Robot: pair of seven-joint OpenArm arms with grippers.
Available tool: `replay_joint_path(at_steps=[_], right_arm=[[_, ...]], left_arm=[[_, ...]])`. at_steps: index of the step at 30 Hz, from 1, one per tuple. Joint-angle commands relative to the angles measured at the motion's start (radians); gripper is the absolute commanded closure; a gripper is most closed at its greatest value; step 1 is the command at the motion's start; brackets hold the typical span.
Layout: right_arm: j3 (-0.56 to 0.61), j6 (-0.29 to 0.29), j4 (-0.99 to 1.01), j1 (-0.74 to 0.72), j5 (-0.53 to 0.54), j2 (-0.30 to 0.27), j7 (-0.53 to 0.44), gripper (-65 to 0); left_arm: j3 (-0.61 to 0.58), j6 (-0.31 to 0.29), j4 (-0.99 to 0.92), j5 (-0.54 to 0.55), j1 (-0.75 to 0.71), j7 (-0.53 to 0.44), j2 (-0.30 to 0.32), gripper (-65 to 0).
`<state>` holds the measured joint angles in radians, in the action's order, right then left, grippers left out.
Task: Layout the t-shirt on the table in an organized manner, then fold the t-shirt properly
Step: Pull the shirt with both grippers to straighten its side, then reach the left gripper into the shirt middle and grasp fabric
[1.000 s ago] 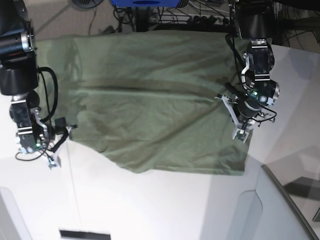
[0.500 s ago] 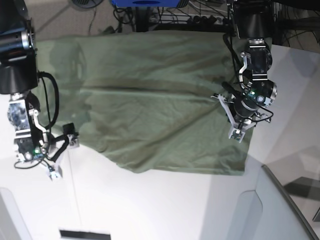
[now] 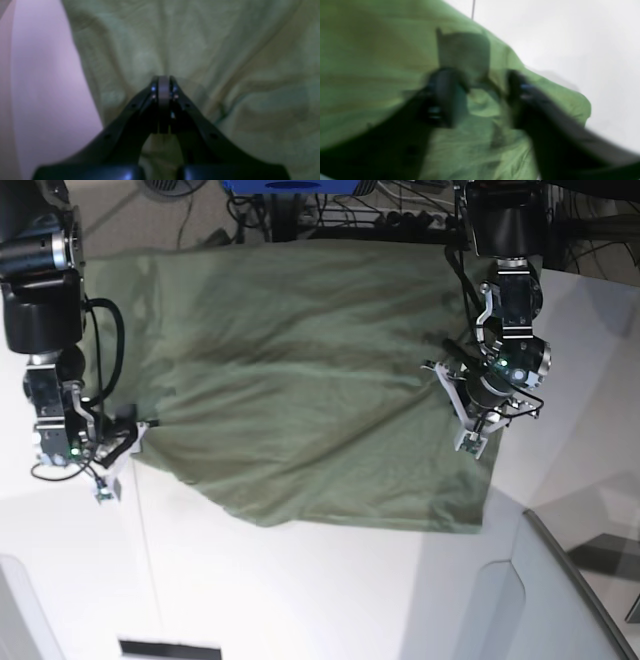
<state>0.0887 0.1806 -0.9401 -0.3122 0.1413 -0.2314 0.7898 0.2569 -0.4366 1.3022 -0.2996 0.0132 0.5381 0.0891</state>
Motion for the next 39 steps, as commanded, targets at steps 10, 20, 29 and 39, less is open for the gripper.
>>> replay_joint_path(at_steps=[10, 20, 29, 39], right_arm=[[-0.002, -0.011, -0.017, -0.077, -0.012, -0.009, 0.0, 0.0], [0.0, -0.011, -0.101, -0.098, -0.012, -0.007, 0.059, 0.0], [-0.002, -0.01, -0.403, -0.017, -0.012, -0.012, 0.201, 0.0], [-0.008, -0.013, -0.73, 0.273, -0.01, 0.056, 0.323, 0.0]], left_arm=[[-0.183, -0.032, 0.241, 0.003, -0.112, -0.008, -0.041, 0.0], [-0.413, -0.014, -0.097, 0.004, 0.055, -0.114, -0.246, 0.0], [-0.617, 0.161, -0.479, 0.28, 0.282, -0.204, -0.229, 0.0], [-0.617, 0.163, -0.5, 0.305, 0.321, -0.244, -0.213, 0.0]])
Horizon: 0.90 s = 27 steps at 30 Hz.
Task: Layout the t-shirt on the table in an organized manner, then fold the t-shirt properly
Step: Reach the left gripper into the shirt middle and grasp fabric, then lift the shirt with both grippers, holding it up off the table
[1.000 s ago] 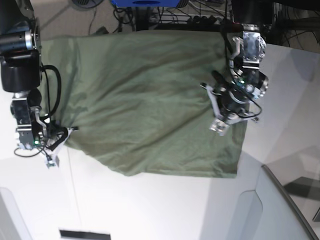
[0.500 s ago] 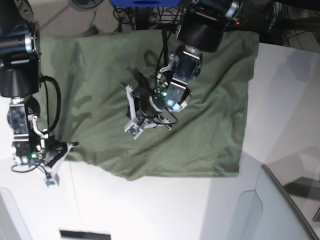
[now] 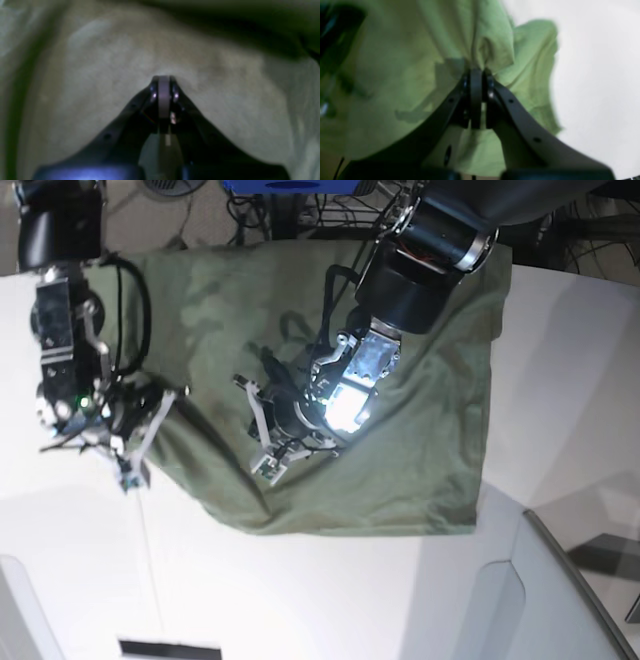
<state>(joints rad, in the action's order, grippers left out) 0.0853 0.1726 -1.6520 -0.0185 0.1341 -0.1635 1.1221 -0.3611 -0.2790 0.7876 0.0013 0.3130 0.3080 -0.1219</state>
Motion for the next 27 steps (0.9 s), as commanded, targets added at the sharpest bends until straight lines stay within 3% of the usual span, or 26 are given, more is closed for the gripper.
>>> replay_joint_path(at_steps=[1, 7, 14, 16, 21, 23, 27], right_arm=[[-0.002, -0.005, -0.03, 0.001, 0.0, -0.003, -0.01, 0.0], [-0.005, -0.005, -0.029, 0.107, -0.001, 0.072, -0.015, 0.0], [-0.009, -0.005, 0.117, 0.088, -0.001, 0.12, -0.007, -0.6], [-0.009, -0.005, 0.092, 0.088, 0.0, 0.112, -0.007, -6.2], [-0.002, -0.005, -0.093, 0.099, -0.003, 0.089, 0.054, -39.0], [-0.006, -0.005, -0.162, 0.105, -0.003, 0.083, 0.056, -48.9], [0.0, -0.005, -0.153, 0.03, -0.004, 0.054, 0.009, -49.4]], left_arm=[[0.001, 0.005, 0.016, 0.004, 0.019, -0.014, 0.001, 0.0], [0.003, 0.005, 0.074, 0.013, 0.002, -0.008, 0.07, 0.0], [0.05, 0.005, 0.395, 0.006, -0.088, 0.181, 0.244, 0.0], [0.139, 0.005, 0.488, 0.004, -0.139, 0.216, 0.29, 0.0], [0.331, 0.005, 0.599, 0.003, -0.249, 0.24, 0.394, 0.0], [0.397, 0.004, 0.596, 0.01, -0.283, 0.237, 0.428, 0.0], [0.583, -0.001, 0.596, 0.012, -0.38, 0.184, 0.449, 0.0]])
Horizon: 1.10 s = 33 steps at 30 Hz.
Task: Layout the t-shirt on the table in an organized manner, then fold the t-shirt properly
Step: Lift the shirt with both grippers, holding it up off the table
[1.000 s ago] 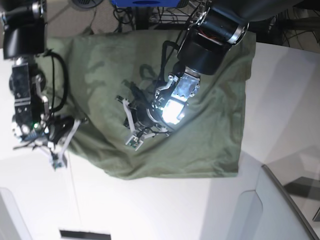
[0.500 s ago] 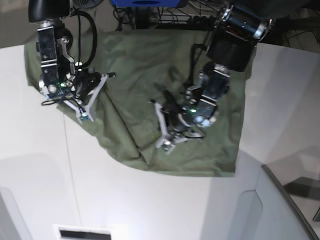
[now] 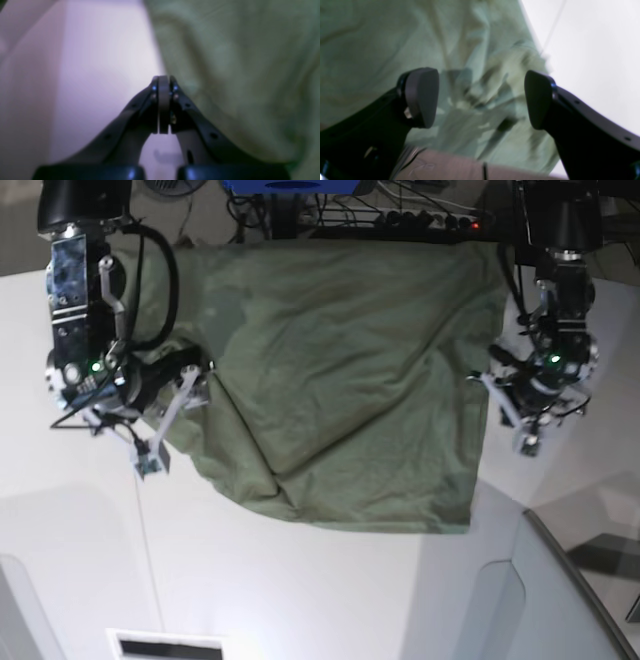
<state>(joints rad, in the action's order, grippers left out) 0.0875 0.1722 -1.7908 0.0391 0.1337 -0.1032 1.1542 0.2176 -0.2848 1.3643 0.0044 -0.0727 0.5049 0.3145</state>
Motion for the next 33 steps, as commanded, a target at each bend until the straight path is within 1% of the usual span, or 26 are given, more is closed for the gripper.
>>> replay_joint_path(at_steps=[1, 4, 6, 8, 9, 11, 14, 16, 17, 19, 22, 25, 26, 27, 29, 31, 32, 33], right_arm=[[-0.002, -0.004, 0.032, -0.054, -0.004, -0.01, -0.053, -49.4], [-0.001, -0.003, 0.233, -0.167, -0.004, -0.014, -0.141, -49.5], [-0.001, -0.003, 0.357, -0.229, -0.004, -0.014, -0.171, -49.5], [-0.001, -0.003, 0.455, -0.275, -0.004, -0.017, -0.19, -49.5], [-0.001, -0.004, 0.49, -0.29, -0.006, -0.031, -0.194, -49.5], [-0.001, -0.004, 0.543, -0.311, -0.006, -0.039, -0.208, -49.5], [-0.007, -0.004, 0.561, -0.308, -0.006, -0.043, -0.187, -49.4], [-0.009, -0.004, 0.529, -0.284, -0.021, -0.065, -0.155, -49.4], [-0.01, -0.004, 0.506, -0.264, -0.038, -0.066, -0.145, -49.4], [-0.012, -0.004, 0.454, -0.229, -0.067, -0.062, -0.13, -49.4], [-0.012, -0.004, 0.417, -0.178, -0.072, -0.06, -0.107, -49.4], [-0.012, -0.004, 0.411, -0.143, -0.072, -0.043, -0.105, -48.6], [-0.012, -0.004, 0.409, -0.137, -0.072, -0.04, -0.105, -45.8], [-0.012, -0.004, 0.409, -0.135, -0.072, -0.04, -0.105, -40.2], [-0.012, -0.004, 0.409, -0.135, -0.072, -0.036, -0.098, -23.4], [-0.012, -0.004, 0.409, -0.137, -0.073, -0.026, -0.098, -5.1], [-0.012, -0.004, 0.409, -0.14, -0.075, -0.026, -0.098, 0.0], [-0.012, -0.006, 0.409, -0.141, -0.075, -0.026, -0.098, 0.0]], left_arm=[[0.032, -0.001, 0.022, 0.009, -0.019, -0.039, 0.013, 0.0], [0.095, -0.083, 0.023, 0.009, -0.068, -0.079, 0.007, 0.0], [0.125, -0.113, 0.023, 0.009, -0.085, -0.078, 0.001, 0.0], [0.15, -0.118, 0.023, 0.009, -0.098, -0.081, -0.016, 0.0], [0.164, -0.12, 0.023, 0.009, -0.098, -0.081, -0.022, 0.0], [0.181, -0.12, 0.019, 0.009, -0.101, -0.081, -0.022, 0.0], [0.181, -0.12, 0.023, 0.009, -0.112, -0.081, -0.022, 0.0], [0.179, -0.12, 0.016, 0.009, -0.112, -0.081, -0.022, 0.0], [0.179, -0.12, 0.014, 0.009, -0.112, -0.082, -0.022, 0.0], [0.174, -0.12, 0.013, 0.009, -0.112, -0.082, -0.022, 0.0], [0.171, -0.12, 0.013, 0.009, -0.105, -0.082, -0.024, 0.0], [0.171, -0.12, 0.013, 0.009, -0.1, -0.082, -0.028, 0.0], [0.171, -0.12, 0.013, 0.009, -0.098, -0.082, -0.033, 0.0], [0.171, -0.12, 0.013, 0.009, -0.098, -0.082, -0.035, 0.0], [0.171, -0.12, 0.013, 0.009, -0.098, -0.082, -0.035, 0.0], [0.17, -0.12, 0.011, 0.009, -0.098, -0.082, -0.035, 0.0], [0.17, -0.12, 0.011, 0.009, -0.098, -0.082, -0.035, 0.0], [0.17, -0.12, 0.011, 0.009, -0.1, -0.082, -0.035, 0.0]])
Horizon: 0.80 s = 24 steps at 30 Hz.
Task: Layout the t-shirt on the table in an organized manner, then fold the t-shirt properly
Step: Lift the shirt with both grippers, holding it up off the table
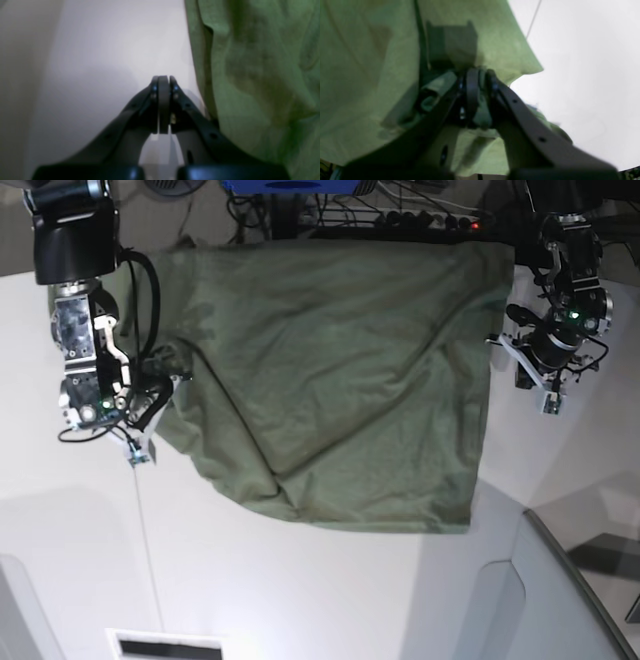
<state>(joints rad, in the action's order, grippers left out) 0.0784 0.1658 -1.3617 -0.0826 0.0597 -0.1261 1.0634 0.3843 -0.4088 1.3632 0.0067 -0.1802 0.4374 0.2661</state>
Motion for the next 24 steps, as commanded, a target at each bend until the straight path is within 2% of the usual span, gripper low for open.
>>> replay_joint_path(at_steps=[1, 4, 7, 10, 15, 17, 21, 24], right_arm=[[-0.002, 0.001, -0.029, -0.021, -0.001, -0.004, -0.007, -1.7], [-0.002, 0.001, -0.097, -0.021, -0.001, -0.005, 0.001, 0.0], [-0.001, 0.001, -0.19, -0.041, -0.002, -0.01, 0.068, 0.0], [-0.002, 0.001, -0.279, -0.056, -0.002, -0.042, 0.114, 0.0], [-0.073, -0.068, -0.379, -0.047, -0.002, -0.062, 0.196, 0.0], [-0.101, -0.09, -0.431, 0.01, -0.002, -0.059, 0.216, 0.0], [-0.113, -0.104, -0.562, 0.209, -0.001, -0.002, 0.214, 0.0], [-0.107, -0.104, -0.583, 0.326, -0.001, 0.056, 0.209, 0.0]], left_arm=[[0.003, 0.004, 0.012, 0.006, 0.008, -0.015, 0.014, 0.0], [0.003, 0.004, 0.012, 0.005, 0.008, -0.015, 0.014, 0.0], [0.003, 0.004, 0.012, 0.005, 0.008, -0.015, 0.014, 0.0], [0.003, 0.004, 0.012, 0.006, 0.008, -0.015, 0.012, 0.0], [0.003, 0.004, 0.012, 0.006, 0.008, -0.015, 0.012, 0.0], [0.003, 0.004, 0.012, 0.006, 0.008, -0.015, 0.012, 0.0], [0.003, 0.004, 0.011, 0.006, 0.008, -0.015, 0.012, 0.0], [0.003, 0.004, 0.011, 0.0, 0.009, -0.015, 0.012, 0.0]])
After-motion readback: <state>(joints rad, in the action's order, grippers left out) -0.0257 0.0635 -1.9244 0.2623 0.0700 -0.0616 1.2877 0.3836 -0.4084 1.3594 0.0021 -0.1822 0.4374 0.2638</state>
